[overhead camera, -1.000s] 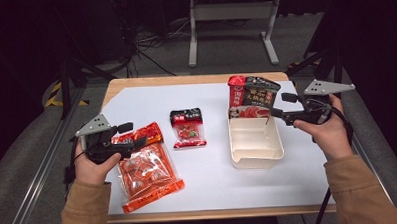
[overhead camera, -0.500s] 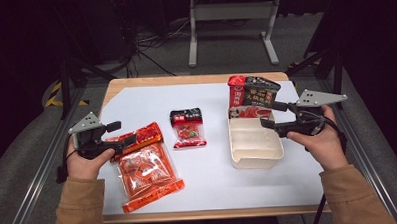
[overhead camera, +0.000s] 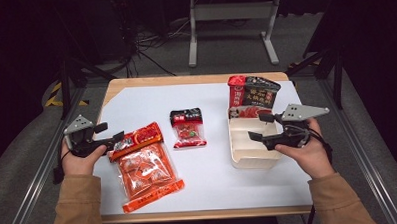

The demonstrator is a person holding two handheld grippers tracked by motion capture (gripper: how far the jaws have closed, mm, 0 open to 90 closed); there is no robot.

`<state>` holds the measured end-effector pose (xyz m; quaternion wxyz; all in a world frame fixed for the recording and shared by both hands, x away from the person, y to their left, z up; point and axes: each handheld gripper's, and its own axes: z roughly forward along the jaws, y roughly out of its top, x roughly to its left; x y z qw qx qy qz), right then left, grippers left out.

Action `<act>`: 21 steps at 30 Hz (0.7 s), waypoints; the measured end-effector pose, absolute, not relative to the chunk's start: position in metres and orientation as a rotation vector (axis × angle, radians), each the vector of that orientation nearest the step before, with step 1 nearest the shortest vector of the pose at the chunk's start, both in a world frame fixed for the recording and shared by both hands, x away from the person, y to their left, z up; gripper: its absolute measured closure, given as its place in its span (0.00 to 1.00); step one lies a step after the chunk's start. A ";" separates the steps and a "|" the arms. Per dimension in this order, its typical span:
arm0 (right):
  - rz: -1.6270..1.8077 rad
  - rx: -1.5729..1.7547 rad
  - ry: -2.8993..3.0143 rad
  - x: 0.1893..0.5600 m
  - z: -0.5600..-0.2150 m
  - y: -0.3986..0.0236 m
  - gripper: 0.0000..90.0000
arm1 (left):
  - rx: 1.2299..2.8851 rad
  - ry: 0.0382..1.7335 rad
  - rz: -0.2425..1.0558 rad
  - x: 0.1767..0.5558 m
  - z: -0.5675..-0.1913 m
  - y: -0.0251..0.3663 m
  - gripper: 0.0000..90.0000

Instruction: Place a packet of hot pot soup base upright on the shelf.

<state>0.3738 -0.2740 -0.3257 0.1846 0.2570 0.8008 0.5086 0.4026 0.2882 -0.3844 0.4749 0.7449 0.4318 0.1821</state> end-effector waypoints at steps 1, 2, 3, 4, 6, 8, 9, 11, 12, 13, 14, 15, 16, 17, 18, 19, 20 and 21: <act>1.433 0.724 2.257 0.374 -0.326 -0.274 0.30 | 1.818 1.060 0.447 0.404 -0.386 0.290 0.24; 1.437 0.716 2.252 0.373 -0.327 -0.273 0.30 | 1.812 1.062 0.448 0.404 -0.388 0.291 0.24; 1.443 0.708 2.243 0.370 -0.330 -0.270 0.30 | 1.810 1.067 0.449 0.405 -0.390 0.292 0.25; 1.443 0.708 2.243 0.370 -0.330 -0.270 0.30 | 1.813 1.071 0.451 0.406 -0.391 0.293 0.25; 1.465 0.692 2.236 0.367 -0.331 -0.268 0.30 | 1.811 1.081 0.446 0.407 -0.394 0.295 0.25; 1.504 0.701 2.202 0.365 -0.331 -0.268 0.30 | 1.810 1.097 0.444 0.408 -0.394 0.296 0.25; 1.502 0.701 2.215 0.365 -0.331 -0.267 0.30 | 1.813 1.098 0.449 0.408 -0.394 0.297 0.25; 1.492 0.700 2.214 0.365 -0.330 -0.267 0.29 | 1.807 1.119 0.446 0.408 -0.396 0.298 0.25; 1.494 0.708 2.213 0.365 -0.330 -0.267 0.29 | 1.814 1.128 0.447 0.409 -0.397 0.300 0.25; 1.488 0.709 2.221 0.364 -0.331 -0.267 0.29 | 1.812 1.137 0.439 0.410 -0.398 0.300 0.25; 1.484 0.710 2.222 0.364 -0.332 -0.267 0.29 | 1.812 1.137 0.439 0.410 -0.398 0.300 0.25; 1.482 0.709 2.222 0.364 -0.332 -0.267 0.28 | 1.811 1.143 0.437 0.411 -0.399 0.301 0.24; 1.483 0.710 2.220 0.363 -0.332 -0.267 0.28 | 1.810 1.162 0.437 0.413 -0.402 0.302 0.24; 1.484 0.708 2.219 0.363 -0.332 -0.268 0.28 | 1.811 1.170 0.434 0.414 -0.403 0.303 0.24; 1.483 0.703 2.218 0.362 -0.332 -0.268 0.28 | 1.812 1.174 0.430 0.415 -0.405 0.304 0.24; 1.483 0.703 2.218 0.362 -0.332 -0.268 0.28 | 1.812 1.174 0.430 0.415 -0.405 0.304 0.24; 1.483 0.703 2.216 0.361 -0.332 -0.268 0.28 | 1.815 1.186 0.428 0.416 -0.407 0.305 0.24; 1.485 0.696 2.216 0.361 -0.332 -0.269 0.28 | 1.817 1.208 0.419 0.417 -0.410 0.306 0.25</act>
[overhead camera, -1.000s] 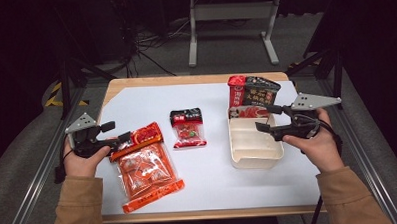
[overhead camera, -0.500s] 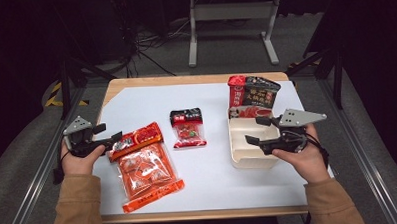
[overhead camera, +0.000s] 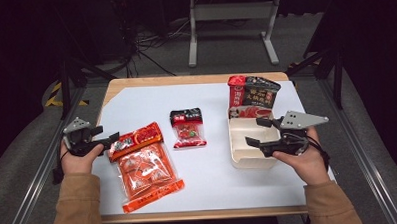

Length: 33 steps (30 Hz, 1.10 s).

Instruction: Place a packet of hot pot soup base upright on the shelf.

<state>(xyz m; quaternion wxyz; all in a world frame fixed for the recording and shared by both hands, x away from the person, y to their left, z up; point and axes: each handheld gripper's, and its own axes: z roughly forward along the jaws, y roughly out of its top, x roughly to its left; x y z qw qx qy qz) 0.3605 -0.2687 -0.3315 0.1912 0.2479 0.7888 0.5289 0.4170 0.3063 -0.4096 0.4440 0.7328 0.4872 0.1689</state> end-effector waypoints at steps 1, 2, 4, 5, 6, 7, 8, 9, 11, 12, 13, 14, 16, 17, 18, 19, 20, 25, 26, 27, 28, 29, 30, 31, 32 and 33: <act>1.483 0.688 2.215 0.360 -0.331 -0.269 0.30 | 1.826 1.223 0.422 0.418 -0.412 0.307 0.26; 1.483 0.673 2.215 0.359 -0.332 -0.270 0.32 | 1.824 1.237 0.427 0.419 -0.415 0.308 0.26; 1.486 0.663 2.226 0.358 -0.333 -0.272 0.37 | 1.836 1.269 0.394 0.423 -0.423 0.310 0.28; 1.486 0.663 2.226 0.358 -0.333 -0.272 0.37 | 1.836 1.269 0.394 0.423 -0.423 0.310 0.28; 1.489 0.660 2.231 0.358 -0.333 -0.272 0.38 | 1.839 1.283 0.389 0.424 -0.425 0.311 0.28; 1.491 0.659 2.234 0.357 -0.333 -0.272 0.38 | 1.835 1.294 0.378 0.425 -0.427 0.311 0.28; 1.493 0.654 2.234 0.357 -0.333 -0.272 0.39 | 1.838 1.300 0.372 0.426 -0.429 0.312 0.29; 1.497 0.649 2.236 0.357 -0.333 -0.271 0.39 | 1.845 1.310 0.360 0.427 -0.431 0.312 0.29; 1.519 0.635 2.238 0.357 -0.334 -0.270 0.40 | 1.852 1.317 0.340 0.429 -0.434 0.312 0.30; 1.524 0.633 2.239 0.357 -0.334 -0.270 0.41 | 1.851 1.327 0.328 0.429 -0.436 0.313 0.31; 1.532 0.625 2.243 0.357 -0.334 -0.269 0.43 | 1.852 1.329 0.319 0.430 -0.437 0.313 0.31; 1.536 0.623 2.249 0.357 -0.335 -0.269 0.44 | 1.852 1.329 0.319 0.430 -0.437 0.313 0.31; 1.545 0.612 2.256 0.356 -0.335 -0.268 0.45 | 1.858 1.345 0.297 0.430 -0.440 0.315 0.31; 1.552 0.607 2.260 0.356 -0.335 -0.268 0.47 | 1.861 1.351 0.290 0.431 -0.441 0.315 0.31; 1.555 0.601 2.260 0.356 -0.335 -0.268 0.47 | 1.862 1.360 0.286 0.431 -0.442 0.316 0.31; 1.555 0.599 2.258 0.356 -0.334 -0.268 0.47 | 1.863 1.359 0.284 0.431 -0.443 0.316 0.31; 1.557 0.599 2.258 0.356 -0.334 -0.268 0.47 | 1.864 1.362 0.274 0.431 -0.444 0.317 0.31; 1.561 0.610 2.269 0.355 -0.335 -0.268 0.48 | 1.874 1.370 0.224 0.432 -0.449 0.316 0.33; 1.559 0.616 2.269 0.356 -0.336 -0.267 0.46 | 1.878 1.364 0.211 0.433 -0.450 0.317 0.33; 1.552 0.615 2.268 0.356 -0.336 -0.267 0.45 | 1.876 1.366 0.195 0.433 -0.450 0.317 0.33; 1.546 0.612 2.270 0.356 -0.336 -0.267 0.45 | 1.873 1.365 0.181 0.433 -0.451 0.317 0.33; 1.547 0.610 2.273 0.356 -0.336 -0.267 0.46 | 1.870 1.355 0.167 0.433 -0.451 0.317 0.35; 1.548 0.607 2.273 0.355 -0.336 -0.267 0.46 | 1.864 1.345 0.154 0.433 -0.451 0.317 0.37; 1.547 0.602 2.271 0.355 -0.336 -0.266 0.46 | 1.858 1.339 0.141 0.432 -0.451 0.317 0.38; 1.551 0.600 2.270 0.355 -0.336 -0.266 0.46 | 1.861 1.325 0.140 0.432 -0.451 0.317 0.39; 1.553 0.598 2.267 0.355 -0.335 -0.266 0.46 | 1.861 1.325 0.140 0.432 -0.451 0.317 0.41</act>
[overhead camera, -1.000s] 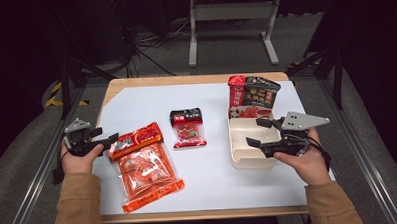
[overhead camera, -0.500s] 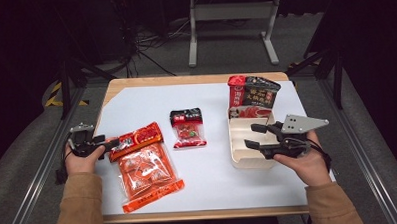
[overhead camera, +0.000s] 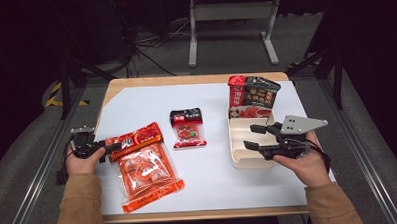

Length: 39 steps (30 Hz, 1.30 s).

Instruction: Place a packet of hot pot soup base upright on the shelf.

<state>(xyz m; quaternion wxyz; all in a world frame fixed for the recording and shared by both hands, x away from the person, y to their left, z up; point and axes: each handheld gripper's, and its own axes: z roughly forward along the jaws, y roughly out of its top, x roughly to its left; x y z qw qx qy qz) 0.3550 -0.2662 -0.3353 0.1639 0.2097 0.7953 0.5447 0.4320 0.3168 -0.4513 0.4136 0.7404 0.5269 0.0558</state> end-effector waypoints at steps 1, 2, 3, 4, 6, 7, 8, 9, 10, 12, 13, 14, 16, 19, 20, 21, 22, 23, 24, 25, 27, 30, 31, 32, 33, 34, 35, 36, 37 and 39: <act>1.553 0.598 2.267 0.355 -0.335 -0.266 0.46 | 1.861 1.315 0.133 0.432 -0.451 0.316 0.41; 1.551 0.598 2.267 0.355 -0.335 -0.266 0.46 | 1.859 1.306 0.127 0.431 -0.450 0.316 0.42; 1.551 0.599 2.269 0.355 -0.335 -0.266 0.46 | 1.859 1.293 0.131 0.431 -0.450 0.316 0.43; 1.551 0.599 2.271 0.355 -0.335 -0.266 0.46 | 1.855 1.289 0.124 0.431 -0.449 0.316 0.46; 1.547 0.596 2.270 0.355 -0.336 -0.266 0.46 | 1.845 1.278 0.116 0.430 -0.449 0.315 0.49; 1.547 0.596 2.274 0.355 -0.336 -0.265 0.46 | 1.846 1.262 0.108 0.430 -0.449 0.315 0.51; 1.548 0.590 2.277 0.355 -0.336 -0.265 0.46 | 1.848 1.257 0.108 0.430 -0.449 0.315 0.54; 1.548 0.588 2.278 0.355 -0.336 -0.264 0.46 | 1.851 1.258 0.109 0.430 -0.450 0.314 0.55; 1.548 0.588 2.279 0.355 -0.336 -0.264 0.46 | 1.857 1.263 0.109 0.430 -0.451 0.313 0.56; 1.549 0.589 2.282 0.355 -0.336 -0.263 0.46 | 1.866 1.273 0.109 0.431 -0.453 0.311 0.60; 1.548 0.587 2.284 0.356 -0.337 -0.263 0.46 | 1.868 1.275 0.106 0.431 -0.454 0.311 0.62; 1.547 0.588 2.286 0.356 -0.337 -0.262 0.46 | 1.865 1.280 0.101 0.431 -0.456 0.310 0.63; 1.544 0.586 2.290 0.356 -0.338 -0.262 0.46 | 1.860 1.276 0.094 0.432 -0.457 0.311 0.70; 1.545 0.587 2.290 0.356 -0.338 -0.262 0.46 | 1.848 1.269 0.087 0.432 -0.458 0.310 0.77; 1.545 0.586 2.290 0.356 -0.338 -0.262 0.46 | 1.846 1.271 0.084 0.432 -0.458 0.310 0.77; 1.546 0.585 2.290 0.356 -0.338 -0.262 0.46 | 1.847 1.268 0.092 0.432 -0.458 0.309 0.80; 1.546 0.583 2.290 0.356 -0.338 -0.262 0.46 | 1.842 1.265 0.091 0.432 -0.458 0.309 0.87; 1.548 0.583 2.290 0.356 -0.338 -0.262 0.46 | 1.840 1.258 0.094 0.431 -0.457 0.310 0.90; 1.550 0.582 2.290 0.356 -0.337 -0.262 0.46 | 1.839 1.251 0.089 0.431 -0.456 0.310 0.92; 1.550 0.582 2.290 0.356 -0.337 -0.262 0.46 | 1.839 1.240 0.088 0.431 -0.456 0.311 0.94; 1.550 0.582 2.290 0.356 -0.337 -0.262 0.46 | 1.829 1.229 0.070 0.430 -0.456 0.309 0.94; 1.552 0.584 2.290 0.356 -0.338 -0.262 0.46 | 1.839 1.204 0.035 0.430 -0.458 0.307 0.95; 1.553 0.583 2.292 0.356 -0.338 -0.262 0.46 | 1.858 1.195 0.033 0.430 -0.458 0.305 0.95; 1.553 0.583 2.292 0.356 -0.338 -0.262 0.46 | 1.858 1.195 0.033 0.430 -0.458 0.305 0.95; 1.552 0.581 2.293 0.356 -0.338 -0.262 0.46 | 1.876 1.190 0.033 0.430 -0.459 0.302 0.95; 1.551 0.579 2.295 0.356 -0.338 -0.261 0.46 | 1.893 1.195 0.036 0.430 -0.459 0.300 0.95; 1.550 0.579 2.295 0.356 -0.338 -0.261 0.46 | 1.907 1.199 0.035 0.431 -0.460 0.298 0.95; 1.550 0.579 2.295 0.356 -0.338 -0.261 0.46 | 1.907 1.199 0.035 0.431 -0.460 0.298 0.95; 1.549 0.579 2.296 0.356 -0.338 -0.261 0.46 | 1.914 1.205 0.038 0.431 -0.462 0.298 0.95; 1.547 0.578 2.299 0.356 -0.338 -0.260 0.46 | 1.903 1.211 0.028 0.431 -0.462 0.298 0.96</act>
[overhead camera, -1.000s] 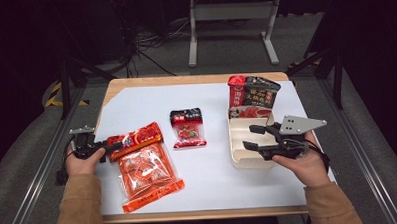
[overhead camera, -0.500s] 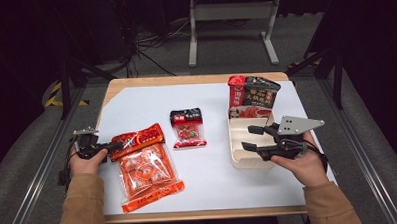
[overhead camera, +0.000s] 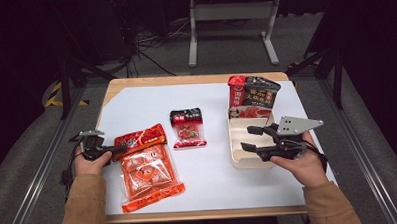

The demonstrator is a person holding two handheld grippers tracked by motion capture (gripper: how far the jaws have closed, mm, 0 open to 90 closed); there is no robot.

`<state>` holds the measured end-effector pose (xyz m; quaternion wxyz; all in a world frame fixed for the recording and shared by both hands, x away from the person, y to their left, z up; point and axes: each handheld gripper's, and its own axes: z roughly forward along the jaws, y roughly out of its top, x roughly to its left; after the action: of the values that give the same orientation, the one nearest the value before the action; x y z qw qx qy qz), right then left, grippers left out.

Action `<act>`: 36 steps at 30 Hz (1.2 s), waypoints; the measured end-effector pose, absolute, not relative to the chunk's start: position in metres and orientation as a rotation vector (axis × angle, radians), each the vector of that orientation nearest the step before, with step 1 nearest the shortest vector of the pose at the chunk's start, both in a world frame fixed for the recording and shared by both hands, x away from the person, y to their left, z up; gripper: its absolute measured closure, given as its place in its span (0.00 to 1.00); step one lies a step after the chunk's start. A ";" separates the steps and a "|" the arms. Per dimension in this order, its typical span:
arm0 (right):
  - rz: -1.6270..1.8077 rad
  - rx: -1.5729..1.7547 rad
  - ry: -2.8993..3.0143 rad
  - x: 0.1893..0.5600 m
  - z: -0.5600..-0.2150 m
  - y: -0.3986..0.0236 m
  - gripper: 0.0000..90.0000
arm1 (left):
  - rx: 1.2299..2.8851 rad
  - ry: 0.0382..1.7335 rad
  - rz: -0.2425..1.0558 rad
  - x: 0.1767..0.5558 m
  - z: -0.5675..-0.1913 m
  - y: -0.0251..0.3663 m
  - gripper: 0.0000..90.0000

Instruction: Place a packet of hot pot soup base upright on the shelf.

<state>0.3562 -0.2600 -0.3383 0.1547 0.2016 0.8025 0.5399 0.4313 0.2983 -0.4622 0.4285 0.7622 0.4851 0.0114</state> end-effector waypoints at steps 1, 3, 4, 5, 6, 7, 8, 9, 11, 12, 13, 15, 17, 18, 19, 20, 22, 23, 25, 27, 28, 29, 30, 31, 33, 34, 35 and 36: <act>1.547 0.577 2.300 0.356 -0.339 -0.260 0.46 | 1.904 1.212 0.030 0.431 -0.462 0.298 0.96; 1.545 0.578 2.302 0.356 -0.339 -0.259 0.46 | 1.912 1.212 0.036 0.431 -0.461 0.297 0.98; 1.543 0.578 2.303 0.356 -0.339 -0.259 0.46 | 1.913 1.215 0.041 0.431 -0.461 0.297 0.99; 1.543 0.577 2.303 0.356 -0.339 -0.259 0.46 | 1.918 1.213 0.052 0.431 -0.460 0.297 0.99; 1.544 0.576 2.306 0.356 -0.339 -0.258 0.46 | 1.908 1.217 0.055 0.430 -0.459 0.296 1.00; 1.544 0.574 2.307 0.356 -0.339 -0.258 0.46 | 1.903 1.212 0.066 0.430 -0.458 0.297 1.00; 1.541 0.573 2.308 0.356 -0.339 -0.257 0.46 | 1.898 1.208 0.074 0.429 -0.457 0.297 1.00; 1.541 0.573 2.309 0.356 -0.339 -0.257 0.46 | 1.884 1.204 0.084 0.429 -0.455 0.298 1.00; 1.542 0.574 2.310 0.356 -0.339 -0.257 0.46 | 1.871 1.202 0.078 0.427 -0.453 0.299 1.00; 1.542 0.576 2.311 0.356 -0.339 -0.256 0.46 | 1.861 1.200 0.082 0.426 -0.451 0.298 1.00; 1.543 0.578 2.311 0.356 -0.339 -0.256 0.46 | 1.861 1.186 0.102 0.425 -0.447 0.298 1.00; 1.545 0.585 2.318 0.355 -0.339 -0.256 0.48 | 1.842 1.185 0.099 0.424 -0.445 0.298 1.00; 1.546 0.588 2.321 0.355 -0.338 -0.256 0.49 | 1.811 1.168 0.104 0.422 -0.440 0.299 1.00; 1.549 0.591 2.325 0.354 -0.338 -0.255 0.50 | 1.801 1.159 0.112 0.422 -0.437 0.301 1.00; 1.552 0.597 2.330 0.354 -0.338 -0.255 0.50 | 1.792 1.156 0.112 0.420 -0.434 0.301 1.00; 1.553 0.597 2.334 0.353 -0.337 -0.254 0.51 | 1.782 1.151 0.118 0.419 -0.430 0.300 1.00; 1.560 0.598 2.339 0.353 -0.336 -0.254 0.53 | 1.771 1.135 0.134 0.416 -0.424 0.299 1.00; 1.562 0.598 2.341 0.352 -0.335 -0.253 0.53 | 1.772 1.124 0.149 0.415 -0.421 0.298 1.00; 1.567 0.591 2.346 0.351 -0.333 -0.252 0.54 | 1.761 1.099 0.173 0.411 -0.411 0.295 1.00; 1.570 0.588 2.345 0.351 -0.332 -0.252 0.54 | 1.763 1.077 0.187 0.409 -0.406 0.294 1.00; 1.573 0.587 2.343 0.350 -0.331 -0.252 0.55 | 1.754 1.073 0.187 0.407 -0.403 0.293 1.00; 1.573 0.588 2.343 0.350 -0.331 -0.252 0.55 | 1.751 1.064 0.190 0.406 -0.401 0.292 1.00; 1.570 0.590 2.343 0.350 -0.331 -0.252 0.55 | 1.748 1.056 0.192 0.405 -0.398 0.292 1.00; 1.571 0.590 2.342 0.350 -0.330 -0.252 0.55 | 1.749 1.045 0.200 0.404 -0.395 0.292 1.00; 1.571 0.591 2.342 0.350 -0.330 -0.252 0.55 | 1.737 1.036 0.197 0.402 -0.392 0.290 1.00; 1.571 0.590 2.342 0.349 -0.330 -0.252 0.55 | 1.728 1.017 0.201 0.399 -0.386 0.289 1.00; 1.570 0.590 2.342 0.349 -0.329 -0.252 0.55 | 1.723 1.003 0.209 0.398 -0.383 0.288 1.00; 1.570 0.590 2.342 0.349 -0.329 -0.252 0.55 | 1.723 1.003 0.209 0.398 -0.383 0.288 1.00</act>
<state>0.3492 -0.2522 -0.3295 0.1299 0.2031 0.8061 0.5405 0.3979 0.2880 -0.3831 0.5385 0.7243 0.4215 0.0880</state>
